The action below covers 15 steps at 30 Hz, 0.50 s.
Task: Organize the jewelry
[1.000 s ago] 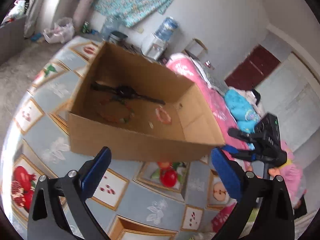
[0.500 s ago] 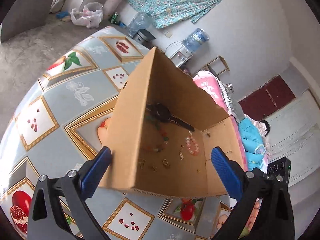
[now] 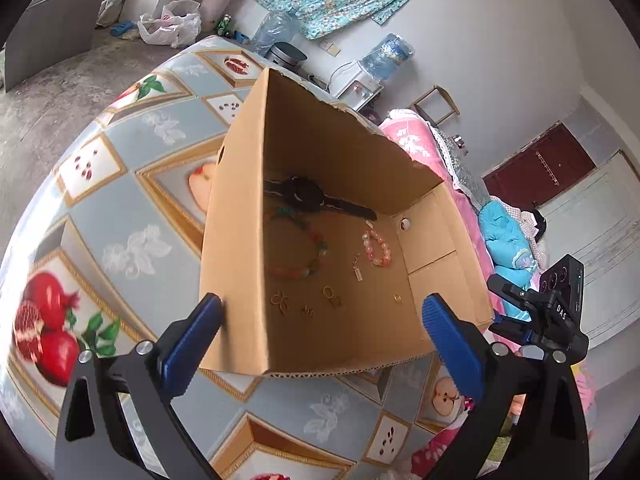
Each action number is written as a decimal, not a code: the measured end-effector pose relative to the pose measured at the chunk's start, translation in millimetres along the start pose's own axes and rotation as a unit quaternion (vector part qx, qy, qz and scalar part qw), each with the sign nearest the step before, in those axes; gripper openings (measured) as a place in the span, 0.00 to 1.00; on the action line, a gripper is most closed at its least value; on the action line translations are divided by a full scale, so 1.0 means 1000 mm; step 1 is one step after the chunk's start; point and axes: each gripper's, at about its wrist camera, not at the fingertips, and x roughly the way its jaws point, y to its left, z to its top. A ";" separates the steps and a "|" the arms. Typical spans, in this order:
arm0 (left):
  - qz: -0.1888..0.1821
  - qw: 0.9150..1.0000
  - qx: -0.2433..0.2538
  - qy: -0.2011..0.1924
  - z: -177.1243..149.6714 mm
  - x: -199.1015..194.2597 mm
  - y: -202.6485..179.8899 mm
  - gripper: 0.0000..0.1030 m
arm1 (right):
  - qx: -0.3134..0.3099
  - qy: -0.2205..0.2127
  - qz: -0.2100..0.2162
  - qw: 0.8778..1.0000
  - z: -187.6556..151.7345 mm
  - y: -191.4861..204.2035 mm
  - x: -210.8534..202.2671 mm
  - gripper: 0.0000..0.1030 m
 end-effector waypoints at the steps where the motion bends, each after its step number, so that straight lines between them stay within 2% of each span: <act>1: 0.002 1.000 0.002 -0.001 -0.004 -0.001 0.000 0.95 | -0.002 -0.001 -0.001 1.000 -0.002 0.001 -0.001 0.88; 3: 0.005 1.000 0.008 -0.009 -0.009 -0.006 -0.001 0.95 | -0.009 -0.005 -0.004 1.000 -0.007 0.001 -0.005 0.88; 5: 0.050 0.997 0.025 -0.045 -0.012 -0.020 -0.011 0.95 | -0.011 -0.015 -0.014 1.000 -0.012 0.004 -0.012 0.88; 7: 0.111 0.988 0.048 -0.095 -0.019 -0.040 -0.022 0.95 | -0.018 -0.036 -0.029 0.999 -0.018 0.010 -0.023 0.88; 9: 0.143 0.979 0.064 -0.127 -0.026 -0.055 -0.032 0.95 | -0.032 -0.062 -0.052 0.996 -0.029 0.020 -0.041 0.88; 12: 0.177 0.969 0.087 -0.148 -0.039 -0.068 -0.048 0.95 | -0.068 -0.086 -0.082 0.991 -0.052 0.041 -0.059 0.88; 15: 0.213 0.960 0.099 -0.150 -0.051 -0.072 -0.060 0.95 | -0.104 -0.106 -0.094 0.984 -0.072 0.059 -0.065 0.92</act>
